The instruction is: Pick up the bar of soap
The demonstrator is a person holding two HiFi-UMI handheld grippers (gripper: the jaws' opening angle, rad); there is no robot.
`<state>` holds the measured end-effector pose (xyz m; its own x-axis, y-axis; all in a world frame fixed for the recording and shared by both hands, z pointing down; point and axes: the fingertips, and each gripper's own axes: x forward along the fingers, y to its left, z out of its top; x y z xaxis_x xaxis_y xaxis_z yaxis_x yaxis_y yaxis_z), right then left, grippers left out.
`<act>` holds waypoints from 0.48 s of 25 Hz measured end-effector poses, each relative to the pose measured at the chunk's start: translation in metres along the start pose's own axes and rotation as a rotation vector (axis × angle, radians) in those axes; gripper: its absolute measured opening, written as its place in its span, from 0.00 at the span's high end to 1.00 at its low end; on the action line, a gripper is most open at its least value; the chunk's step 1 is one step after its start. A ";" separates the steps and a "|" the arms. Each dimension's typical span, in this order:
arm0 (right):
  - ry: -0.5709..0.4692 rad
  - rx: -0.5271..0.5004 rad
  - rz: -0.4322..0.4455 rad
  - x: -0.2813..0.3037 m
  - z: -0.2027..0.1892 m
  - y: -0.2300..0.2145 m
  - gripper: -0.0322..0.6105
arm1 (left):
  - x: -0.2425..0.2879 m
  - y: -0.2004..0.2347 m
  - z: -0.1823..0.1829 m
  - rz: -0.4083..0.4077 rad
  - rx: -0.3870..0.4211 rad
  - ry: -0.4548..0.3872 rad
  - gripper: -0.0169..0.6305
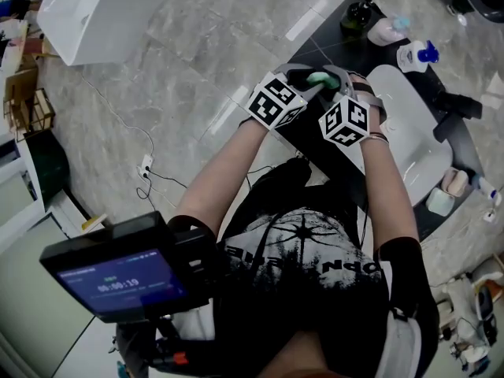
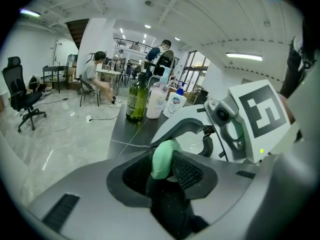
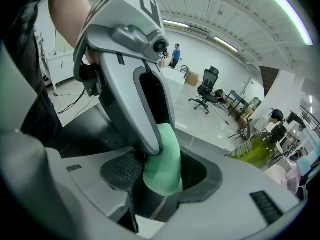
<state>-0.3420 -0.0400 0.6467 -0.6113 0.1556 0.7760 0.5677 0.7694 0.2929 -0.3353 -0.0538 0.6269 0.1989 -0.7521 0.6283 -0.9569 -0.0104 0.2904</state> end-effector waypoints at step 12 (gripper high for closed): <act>0.017 0.055 0.027 0.015 -0.014 -0.002 0.61 | 0.017 0.010 -0.006 -0.019 -0.068 -0.003 0.77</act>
<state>-0.3449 -0.0481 0.6651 -0.5868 0.1666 0.7924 0.5521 0.7981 0.2411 -0.3399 -0.0624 0.6448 0.2164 -0.7545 0.6197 -0.9362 0.0197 0.3509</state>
